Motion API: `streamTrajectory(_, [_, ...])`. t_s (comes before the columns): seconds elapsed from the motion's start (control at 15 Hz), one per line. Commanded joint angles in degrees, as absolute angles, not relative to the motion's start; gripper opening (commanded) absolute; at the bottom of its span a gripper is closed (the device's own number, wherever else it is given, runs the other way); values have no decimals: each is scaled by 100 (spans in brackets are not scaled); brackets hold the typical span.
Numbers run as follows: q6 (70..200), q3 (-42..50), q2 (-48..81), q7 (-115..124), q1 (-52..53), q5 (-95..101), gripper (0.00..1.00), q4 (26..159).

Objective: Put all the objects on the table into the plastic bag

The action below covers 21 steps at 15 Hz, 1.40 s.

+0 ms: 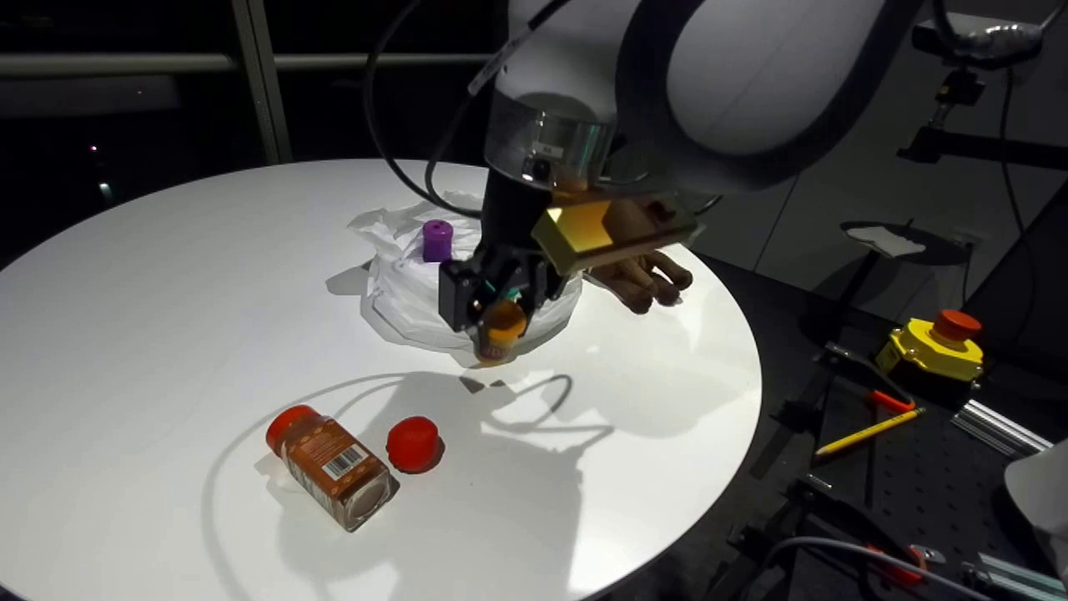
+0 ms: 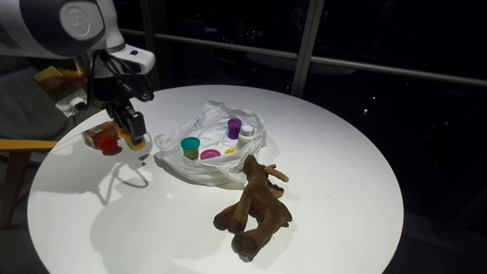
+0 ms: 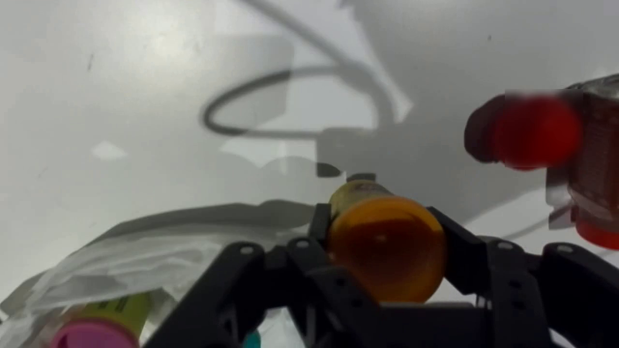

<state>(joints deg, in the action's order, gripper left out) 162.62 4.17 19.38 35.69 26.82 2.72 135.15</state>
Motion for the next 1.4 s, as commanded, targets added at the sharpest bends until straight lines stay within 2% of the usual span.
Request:
streamTrajectory(0.0, [15747, 923, 1560, 4296, 2919, 1242, 21, 13077])
streamTrajectory(0.47, [15761, 834, 2235, 4530, 2289, 1900, 20, 11920])
streamTrajectory(1.33, [15639, 825, 4236, 4121, 1927, 1260, 20, 9994])
